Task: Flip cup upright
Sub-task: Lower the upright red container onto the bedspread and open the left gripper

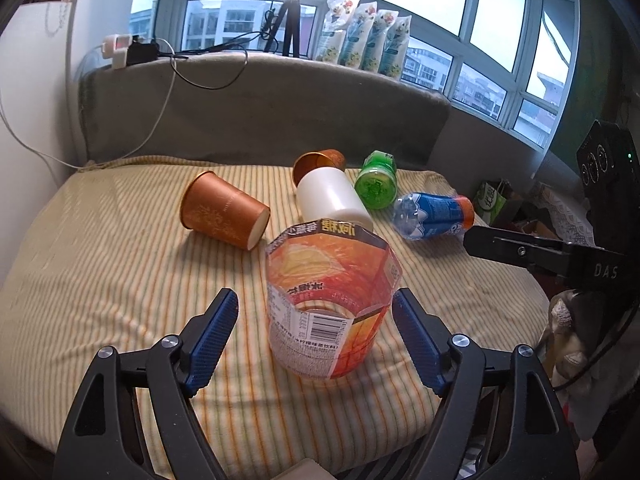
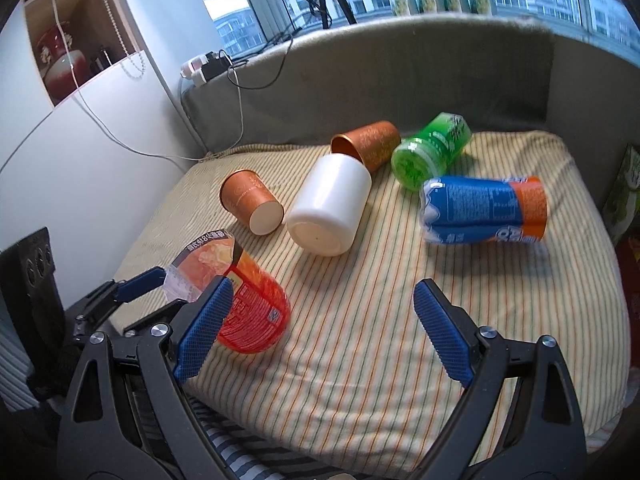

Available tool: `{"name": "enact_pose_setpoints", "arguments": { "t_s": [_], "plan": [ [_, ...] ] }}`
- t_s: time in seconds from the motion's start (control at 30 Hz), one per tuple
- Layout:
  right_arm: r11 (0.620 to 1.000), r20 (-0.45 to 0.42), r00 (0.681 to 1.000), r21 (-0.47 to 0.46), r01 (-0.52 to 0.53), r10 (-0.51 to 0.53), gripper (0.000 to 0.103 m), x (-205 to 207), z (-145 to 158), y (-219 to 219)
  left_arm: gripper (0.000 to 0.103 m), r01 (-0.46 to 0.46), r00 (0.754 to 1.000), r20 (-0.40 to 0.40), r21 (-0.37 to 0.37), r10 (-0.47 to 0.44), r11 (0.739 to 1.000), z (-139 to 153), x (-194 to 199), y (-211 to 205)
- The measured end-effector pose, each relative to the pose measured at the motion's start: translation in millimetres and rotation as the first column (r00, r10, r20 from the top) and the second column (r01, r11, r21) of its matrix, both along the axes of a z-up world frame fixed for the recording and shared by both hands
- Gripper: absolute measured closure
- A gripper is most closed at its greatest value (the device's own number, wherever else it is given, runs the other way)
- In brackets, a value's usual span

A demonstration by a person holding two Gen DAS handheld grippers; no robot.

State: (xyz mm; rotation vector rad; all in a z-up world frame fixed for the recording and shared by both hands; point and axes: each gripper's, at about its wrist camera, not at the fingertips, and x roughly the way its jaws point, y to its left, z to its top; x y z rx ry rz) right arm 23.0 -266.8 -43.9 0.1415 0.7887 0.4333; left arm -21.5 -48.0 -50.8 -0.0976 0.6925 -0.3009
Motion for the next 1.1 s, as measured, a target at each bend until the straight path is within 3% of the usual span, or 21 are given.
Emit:
{"name": "enact_pose_setpoints", "arguments": {
  "t_s": [0.33,0.53,0.77,0.93,1.1],
  "plan": [
    [1.000,0.047,0.999,-0.007,0.022,-0.022,0.008,-8.1,1.1,1.5,0.023,0.014,1.000,0.003,0.011,-0.014,1.000,-0.5,-19.4,5.9],
    [0.998,0.104,0.993,-0.021,0.056,-0.054,0.008,-17.5,6.9,0.6,0.023,-0.065,0.993,0.095,0.025,0.062,0.998,16.2,-29.2,19.5],
    [0.989,0.207,0.972,-0.075,0.125,-0.107,0.003,-32.0,15.5,4.5,0.023,-0.163,0.964,0.217,0.018,0.156,0.986,34.2,-29.8,28.8],
    [0.976,0.286,0.945,-0.096,0.194,-0.160,0.000,-43.4,20.1,3.3,0.023,-0.234,0.925,0.317,0.040,0.210,0.971,40.9,-30.3,28.9],
    [0.966,0.331,0.924,-0.099,0.238,-0.194,0.000,-49.8,22.1,0.1,0.017,-0.271,0.898,0.368,0.037,0.239,0.962,44.1,-28.5,32.2]
  ]
}}
